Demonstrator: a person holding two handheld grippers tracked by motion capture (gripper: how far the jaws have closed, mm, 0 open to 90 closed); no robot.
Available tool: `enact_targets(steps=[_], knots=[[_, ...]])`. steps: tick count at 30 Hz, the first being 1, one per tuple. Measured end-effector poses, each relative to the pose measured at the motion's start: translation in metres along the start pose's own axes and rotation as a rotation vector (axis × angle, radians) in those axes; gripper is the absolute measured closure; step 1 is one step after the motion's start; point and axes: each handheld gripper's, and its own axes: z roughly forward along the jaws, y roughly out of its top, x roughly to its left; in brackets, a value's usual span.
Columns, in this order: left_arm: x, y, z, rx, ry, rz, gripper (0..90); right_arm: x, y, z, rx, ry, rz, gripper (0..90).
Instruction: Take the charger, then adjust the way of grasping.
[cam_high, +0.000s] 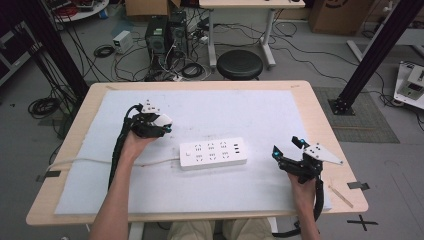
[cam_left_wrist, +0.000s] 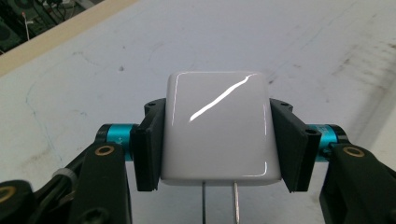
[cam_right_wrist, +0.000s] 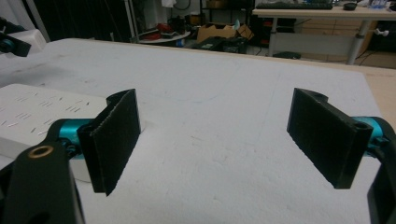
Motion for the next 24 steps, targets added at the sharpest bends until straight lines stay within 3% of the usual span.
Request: enact_targets(steps=[7,13,19,24], knots=[[-0.016,0.007,-0.016,-0.042,0.007,0.038,42.4,0.001,0.000,0.001,0.011,0.010,-0.001,17.8],[-0.030,0.004,-0.028,-0.073,0.013,0.045,42.4,0.002,0.000,0.000,0.016,0.006,-0.007,17.8],[-0.047,0.003,-0.041,-0.092,0.023,0.104,42.4,0.002,0.000,0.000,0.012,0.017,-0.008,17.8],[-0.056,0.003,-0.046,-0.117,0.026,0.120,42.4,0.002,0.000,0.000,0.016,0.028,0.003,17.9]])
